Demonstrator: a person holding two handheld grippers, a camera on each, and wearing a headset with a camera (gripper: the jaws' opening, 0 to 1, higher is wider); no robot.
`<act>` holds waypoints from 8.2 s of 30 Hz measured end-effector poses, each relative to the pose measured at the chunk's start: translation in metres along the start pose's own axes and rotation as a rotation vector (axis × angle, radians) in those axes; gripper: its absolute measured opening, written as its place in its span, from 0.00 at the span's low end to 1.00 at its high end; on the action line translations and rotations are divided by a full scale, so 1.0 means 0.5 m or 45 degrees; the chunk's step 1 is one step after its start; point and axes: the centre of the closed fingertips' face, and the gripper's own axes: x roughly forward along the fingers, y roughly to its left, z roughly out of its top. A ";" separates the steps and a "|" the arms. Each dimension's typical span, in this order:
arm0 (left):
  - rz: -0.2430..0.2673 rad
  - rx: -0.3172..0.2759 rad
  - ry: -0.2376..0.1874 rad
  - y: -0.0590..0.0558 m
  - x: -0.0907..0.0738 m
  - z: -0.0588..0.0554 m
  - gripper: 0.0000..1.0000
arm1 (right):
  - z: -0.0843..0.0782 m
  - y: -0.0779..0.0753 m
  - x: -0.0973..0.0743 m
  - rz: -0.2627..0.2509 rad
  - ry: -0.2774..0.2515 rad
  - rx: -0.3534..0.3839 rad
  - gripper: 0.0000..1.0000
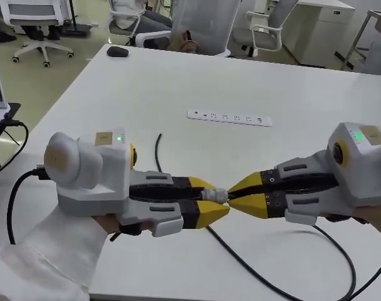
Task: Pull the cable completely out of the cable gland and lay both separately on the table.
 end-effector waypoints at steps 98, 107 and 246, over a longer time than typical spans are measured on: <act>0.032 -0.077 -0.055 0.015 -0.014 0.015 0.17 | -0.062 -0.009 -0.077 -0.079 0.005 0.128 0.04; 0.041 -0.071 -0.053 0.017 -0.014 0.014 0.17 | -0.066 -0.015 -0.073 -0.086 0.002 0.135 0.04; 0.397 -0.124 0.490 0.275 -0.086 -0.208 0.37 | -0.271 -0.046 -0.317 -0.907 0.011 0.738 0.59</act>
